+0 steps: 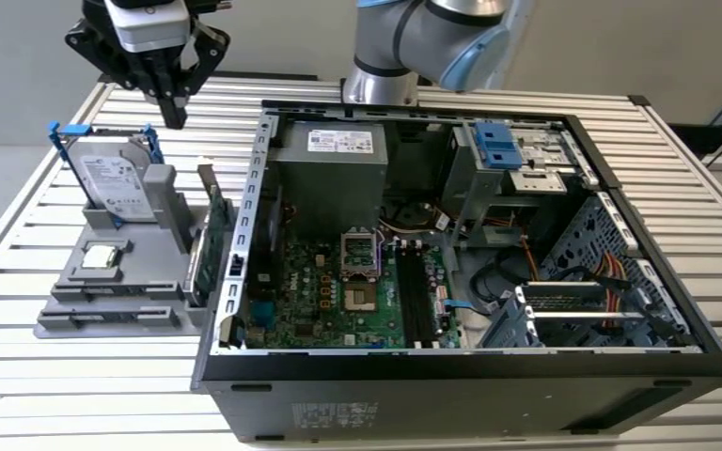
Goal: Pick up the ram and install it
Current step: 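Reach for the ram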
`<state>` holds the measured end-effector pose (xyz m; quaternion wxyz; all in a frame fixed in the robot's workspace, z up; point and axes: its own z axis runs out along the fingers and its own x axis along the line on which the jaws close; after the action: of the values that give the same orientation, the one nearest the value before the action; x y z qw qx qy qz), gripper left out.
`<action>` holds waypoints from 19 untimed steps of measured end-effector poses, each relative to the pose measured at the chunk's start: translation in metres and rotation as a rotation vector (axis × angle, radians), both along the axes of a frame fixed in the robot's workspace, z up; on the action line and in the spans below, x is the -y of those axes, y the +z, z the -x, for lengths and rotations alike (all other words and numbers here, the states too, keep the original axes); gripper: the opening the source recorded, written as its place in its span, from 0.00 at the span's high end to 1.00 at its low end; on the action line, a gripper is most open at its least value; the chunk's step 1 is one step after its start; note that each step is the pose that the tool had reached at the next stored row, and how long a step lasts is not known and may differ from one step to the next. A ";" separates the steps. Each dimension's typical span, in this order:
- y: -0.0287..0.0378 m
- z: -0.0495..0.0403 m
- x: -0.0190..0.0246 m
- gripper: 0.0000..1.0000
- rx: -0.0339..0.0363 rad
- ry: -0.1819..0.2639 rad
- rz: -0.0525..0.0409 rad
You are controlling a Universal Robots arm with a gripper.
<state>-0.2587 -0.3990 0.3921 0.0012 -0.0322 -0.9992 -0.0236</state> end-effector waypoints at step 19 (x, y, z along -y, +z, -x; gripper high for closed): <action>0.0000 0.0221 0.0000 1.00 0.0000 0.000 0.0000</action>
<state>-0.2809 -0.3990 0.3921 0.0011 -0.0322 -0.9992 -0.0236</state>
